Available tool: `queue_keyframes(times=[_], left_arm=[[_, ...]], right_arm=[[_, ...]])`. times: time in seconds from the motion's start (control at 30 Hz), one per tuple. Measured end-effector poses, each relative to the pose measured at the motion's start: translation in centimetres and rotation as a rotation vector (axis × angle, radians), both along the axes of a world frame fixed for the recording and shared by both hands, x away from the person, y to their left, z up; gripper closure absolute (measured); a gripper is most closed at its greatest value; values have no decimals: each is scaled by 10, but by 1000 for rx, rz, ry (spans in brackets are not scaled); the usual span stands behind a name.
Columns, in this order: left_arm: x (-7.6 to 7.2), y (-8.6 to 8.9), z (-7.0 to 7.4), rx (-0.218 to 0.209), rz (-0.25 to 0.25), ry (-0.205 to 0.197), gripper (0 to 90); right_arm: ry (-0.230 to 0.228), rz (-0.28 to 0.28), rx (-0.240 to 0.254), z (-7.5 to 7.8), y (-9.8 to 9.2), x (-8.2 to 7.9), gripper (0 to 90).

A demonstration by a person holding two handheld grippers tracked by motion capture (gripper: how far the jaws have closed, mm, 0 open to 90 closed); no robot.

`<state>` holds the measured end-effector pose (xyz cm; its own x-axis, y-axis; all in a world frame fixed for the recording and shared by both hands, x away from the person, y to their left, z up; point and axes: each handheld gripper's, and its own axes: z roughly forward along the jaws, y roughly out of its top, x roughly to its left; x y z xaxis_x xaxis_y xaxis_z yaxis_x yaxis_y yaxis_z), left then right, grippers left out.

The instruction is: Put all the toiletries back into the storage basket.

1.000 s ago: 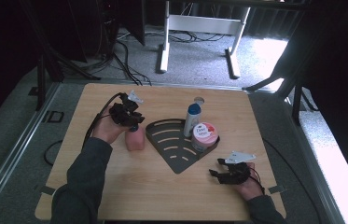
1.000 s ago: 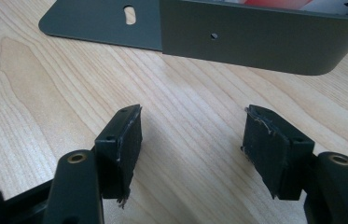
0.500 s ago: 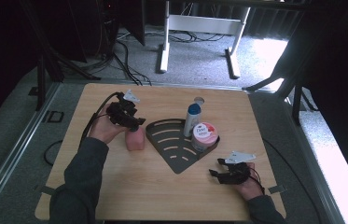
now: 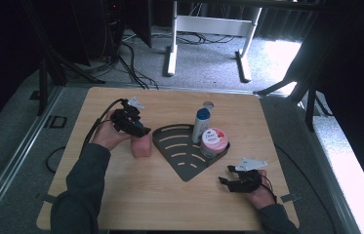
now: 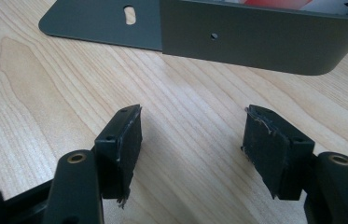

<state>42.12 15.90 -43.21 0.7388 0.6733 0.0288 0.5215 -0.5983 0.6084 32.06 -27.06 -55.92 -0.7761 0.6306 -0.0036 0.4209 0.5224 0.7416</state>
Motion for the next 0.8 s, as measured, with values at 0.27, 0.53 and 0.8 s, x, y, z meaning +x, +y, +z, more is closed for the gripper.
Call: queue_keyframes(times=[0.27,0.53,0.8], left_arm=[[2,-2,-9,0,-22,27,330],[3,-3,-19,25,-39,59,350],[2,-3,-16,7,-52,50,460]], right_arm=[[0,0,0,0,0,0,368],[0,0,0,0,0,0,367],[1,0,1,0,0,0,367]])
